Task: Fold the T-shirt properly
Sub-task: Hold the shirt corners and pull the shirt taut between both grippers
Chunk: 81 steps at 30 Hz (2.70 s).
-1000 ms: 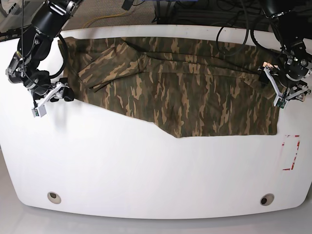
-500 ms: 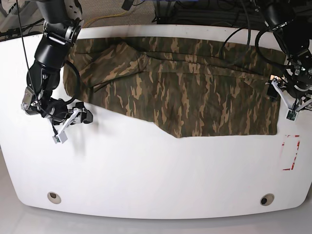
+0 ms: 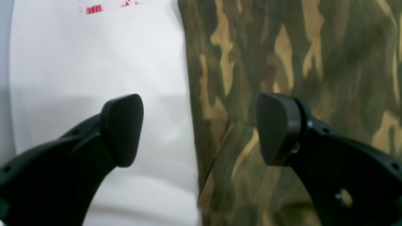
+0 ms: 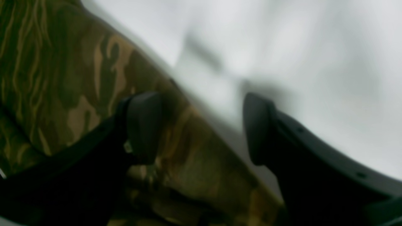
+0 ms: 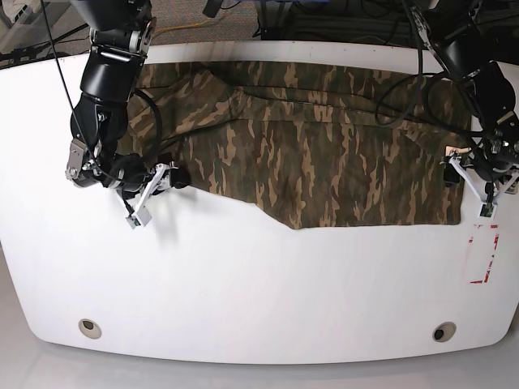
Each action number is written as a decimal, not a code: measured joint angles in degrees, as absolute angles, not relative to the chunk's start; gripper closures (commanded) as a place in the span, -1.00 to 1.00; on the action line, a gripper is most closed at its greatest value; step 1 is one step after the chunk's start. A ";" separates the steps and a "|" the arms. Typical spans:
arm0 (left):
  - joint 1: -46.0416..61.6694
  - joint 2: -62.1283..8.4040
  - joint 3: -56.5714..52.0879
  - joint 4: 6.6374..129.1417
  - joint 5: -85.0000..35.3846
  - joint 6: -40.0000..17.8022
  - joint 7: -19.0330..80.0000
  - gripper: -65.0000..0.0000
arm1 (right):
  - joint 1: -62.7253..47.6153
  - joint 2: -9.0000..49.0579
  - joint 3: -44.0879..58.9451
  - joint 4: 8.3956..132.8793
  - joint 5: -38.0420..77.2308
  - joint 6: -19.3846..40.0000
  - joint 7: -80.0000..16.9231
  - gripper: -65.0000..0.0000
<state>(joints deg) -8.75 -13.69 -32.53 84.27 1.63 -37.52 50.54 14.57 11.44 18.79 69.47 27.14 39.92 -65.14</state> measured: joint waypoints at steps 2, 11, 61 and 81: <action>-10.22 -13.69 -32.53 82.32 1.48 -37.54 50.59 -0.62 | 14.04 11.44 18.83 69.73 27.73 39.97 -64.51 -0.23; -13.56 -13.80 -32.51 73.93 1.67 -36.84 45.58 -0.62 | 12.49 11.42 18.79 70.02 28.34 40.07 -63.88 0.62; -25.58 -18.13 -25.71 42.46 0.12 -32.25 29.06 1.00 | 10.48 11.42 14.98 76.20 26.55 39.90 -62.98 1.00; -8.88 -14.57 -25.34 76.23 1.02 -33.06 41.19 1.00 | -4.12 11.62 15.42 106.39 26.89 39.90 -69.14 1.00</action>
<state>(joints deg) -8.88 -14.57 -25.34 76.23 1.02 -33.06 41.19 -4.12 11.62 15.42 106.39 26.89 39.90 -69.14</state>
